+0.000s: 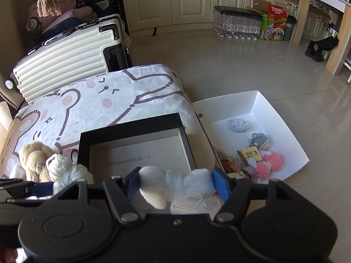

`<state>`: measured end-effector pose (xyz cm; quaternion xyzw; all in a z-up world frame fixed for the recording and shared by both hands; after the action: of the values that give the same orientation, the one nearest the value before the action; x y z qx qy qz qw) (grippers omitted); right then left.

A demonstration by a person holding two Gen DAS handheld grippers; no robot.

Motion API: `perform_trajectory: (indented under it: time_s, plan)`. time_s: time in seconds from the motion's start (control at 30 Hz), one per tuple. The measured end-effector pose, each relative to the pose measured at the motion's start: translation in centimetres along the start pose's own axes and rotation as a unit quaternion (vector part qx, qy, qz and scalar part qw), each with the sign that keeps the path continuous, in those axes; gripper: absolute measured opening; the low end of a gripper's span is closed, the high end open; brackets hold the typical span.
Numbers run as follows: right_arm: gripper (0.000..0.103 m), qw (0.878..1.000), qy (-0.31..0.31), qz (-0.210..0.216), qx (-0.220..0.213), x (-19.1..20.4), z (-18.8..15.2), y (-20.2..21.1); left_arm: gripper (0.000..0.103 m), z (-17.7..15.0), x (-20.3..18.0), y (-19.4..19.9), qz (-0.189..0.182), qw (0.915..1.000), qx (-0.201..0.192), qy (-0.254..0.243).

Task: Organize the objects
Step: 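Carry the yarn ball in the left tool over the black box while the right tool carries the cloth there, then open the left tool to drop the yarn into the box while the right tool releases the cloth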

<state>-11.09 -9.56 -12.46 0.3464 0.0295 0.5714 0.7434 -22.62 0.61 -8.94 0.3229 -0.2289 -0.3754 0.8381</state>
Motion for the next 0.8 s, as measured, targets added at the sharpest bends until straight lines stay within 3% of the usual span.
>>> perform_trajectory:
  time_s: [0.33, 0.57, 0.8]
  plan:
    - [0.069, 0.999, -0.026, -0.018, 0.000, 0.0, 0.2, -1.4, 0.048, 0.0, -1.7, -2.7, -0.020, 0.9982, 0.024, -0.051]
    - [0.069, 0.998, -0.062, -0.023, 0.012, -0.4, 0.1, -2.7, 0.048, -0.4, -1.1, -4.5, -0.030, 0.9971, 0.057, -0.042]
    - [0.069, 0.995, -0.091, -0.025, 0.019, 0.0, 0.3, -4.2, 0.048, -0.6, -1.0, -5.0, -0.042, 0.9957, 0.065, -0.050]
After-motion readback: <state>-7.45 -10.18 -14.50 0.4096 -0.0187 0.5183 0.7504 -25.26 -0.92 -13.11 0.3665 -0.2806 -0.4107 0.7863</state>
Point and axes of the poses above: each gripper's, at about its wrist camera, not at the fingertips, and y roughly against the way its jaws point, x to its left, z to its top, the point moved 1 cm from there along -y, roughly the way its jaws point, and after that the axes turned 11 degrees about -x, right-handed, at the moved point
